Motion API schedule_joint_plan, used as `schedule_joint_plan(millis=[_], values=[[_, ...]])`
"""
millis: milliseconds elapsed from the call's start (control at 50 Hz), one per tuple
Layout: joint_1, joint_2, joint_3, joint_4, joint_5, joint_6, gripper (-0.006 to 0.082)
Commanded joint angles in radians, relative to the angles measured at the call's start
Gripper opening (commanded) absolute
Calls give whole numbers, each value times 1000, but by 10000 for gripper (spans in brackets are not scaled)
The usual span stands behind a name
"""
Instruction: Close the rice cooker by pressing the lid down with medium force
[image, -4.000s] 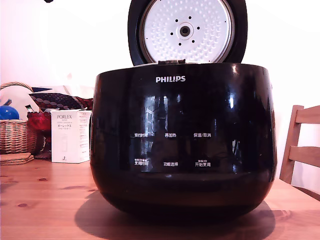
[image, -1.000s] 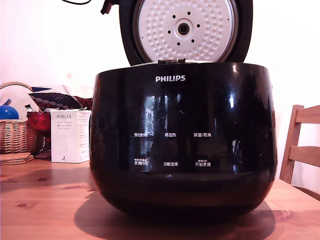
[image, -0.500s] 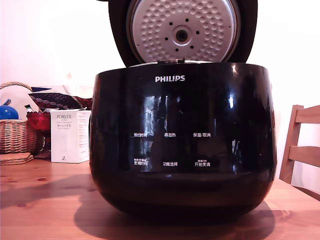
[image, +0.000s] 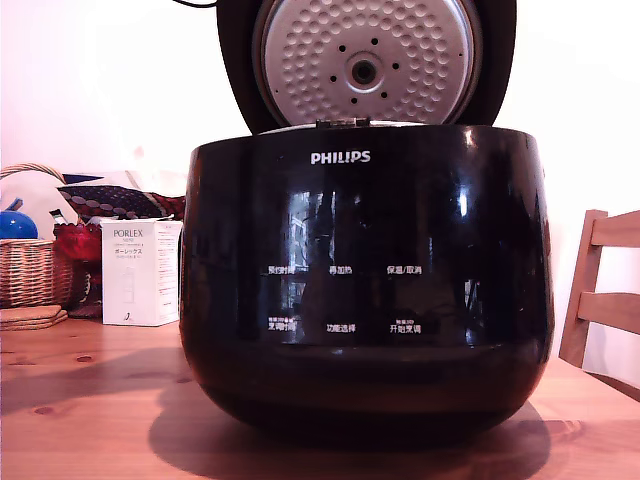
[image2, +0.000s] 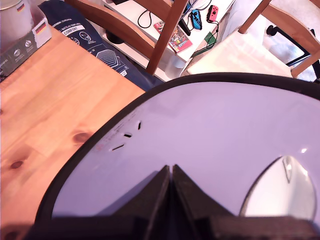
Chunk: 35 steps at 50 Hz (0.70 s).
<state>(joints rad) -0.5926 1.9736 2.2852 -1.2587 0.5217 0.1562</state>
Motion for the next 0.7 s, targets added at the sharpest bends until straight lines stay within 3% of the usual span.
schedule_joint_plan(millis=[0,680], values=[[-10,43,2,-11,0,3,-23],[-15,50,-8,-101,-34,27,-23]])
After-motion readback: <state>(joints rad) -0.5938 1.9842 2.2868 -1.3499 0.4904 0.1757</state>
